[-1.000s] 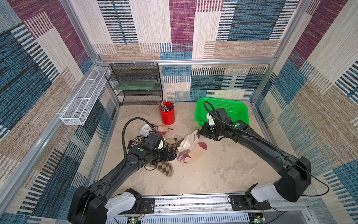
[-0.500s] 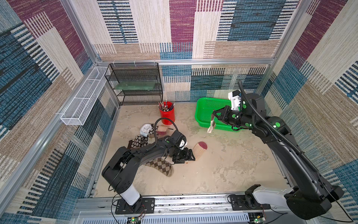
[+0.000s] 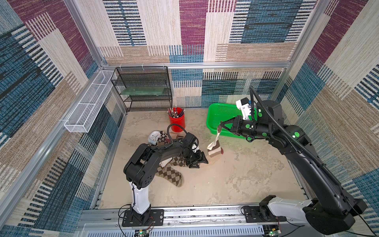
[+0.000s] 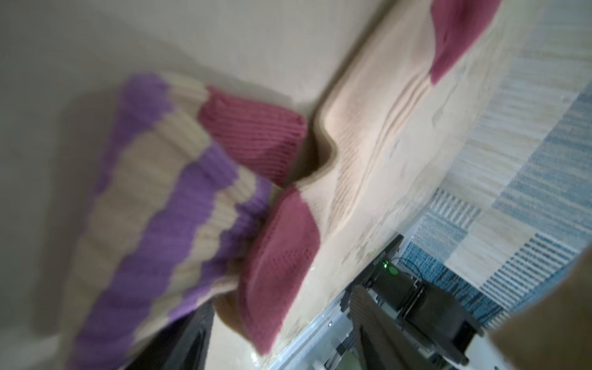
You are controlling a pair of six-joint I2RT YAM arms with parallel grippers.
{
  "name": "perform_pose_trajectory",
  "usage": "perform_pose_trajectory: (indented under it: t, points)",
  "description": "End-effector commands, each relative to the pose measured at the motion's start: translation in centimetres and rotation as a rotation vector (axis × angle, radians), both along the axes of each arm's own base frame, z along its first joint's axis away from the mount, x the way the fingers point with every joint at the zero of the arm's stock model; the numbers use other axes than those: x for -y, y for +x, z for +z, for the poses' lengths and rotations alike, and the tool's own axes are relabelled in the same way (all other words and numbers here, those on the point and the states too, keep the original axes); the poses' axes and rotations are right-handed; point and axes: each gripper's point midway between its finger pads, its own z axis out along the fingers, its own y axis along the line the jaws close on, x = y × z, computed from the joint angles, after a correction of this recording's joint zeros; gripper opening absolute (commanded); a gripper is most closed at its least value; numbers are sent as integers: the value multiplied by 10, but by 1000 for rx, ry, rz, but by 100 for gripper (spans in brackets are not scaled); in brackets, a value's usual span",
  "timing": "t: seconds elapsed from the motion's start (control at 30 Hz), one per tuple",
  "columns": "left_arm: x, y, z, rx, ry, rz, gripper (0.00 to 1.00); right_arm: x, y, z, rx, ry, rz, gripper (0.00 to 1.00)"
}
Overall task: Place the socks together as a pair
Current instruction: Place the sock at the center of the board.
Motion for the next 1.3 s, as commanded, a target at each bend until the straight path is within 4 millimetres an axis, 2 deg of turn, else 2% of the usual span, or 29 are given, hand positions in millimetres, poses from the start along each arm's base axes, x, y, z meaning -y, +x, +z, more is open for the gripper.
perform_pose_trajectory:
  t: [0.0,0.07,0.2,0.3,0.4,0.53,0.63,0.7,0.8,1.03,1.13,1.27]
  points:
    - [-81,17,-38,43,401,101,70,-25,-12,21,56,97,149,0]
    - [-97,33,-31,67,422,137,70,-36,-21,21,57,137,228,0]
    - [-125,58,-14,103,467,203,68,-48,-33,1,3,163,321,0]
    - [-132,73,5,145,463,232,68,-40,-35,-35,-65,144,329,0]
    - [-116,80,23,175,390,228,70,-17,-34,-96,-195,89,280,0]
    - [-100,80,38,197,340,228,72,30,-37,-190,-395,-31,147,0]
    - [-92,76,46,214,328,218,73,59,-44,-238,-483,-154,50,0]
    - [-87,73,51,226,317,209,73,70,-50,-256,-521,-217,34,0]
    - [-77,66,59,239,300,194,73,88,-55,-272,-564,-322,-14,0]
    - [-49,37,76,259,252,138,74,131,-47,-300,-625,-511,-169,0]
    - [-45,26,79,258,244,124,74,146,-44,-312,-650,-578,-223,3]
    - [-51,17,82,270,232,141,74,163,-37,-323,-660,-603,-294,6]
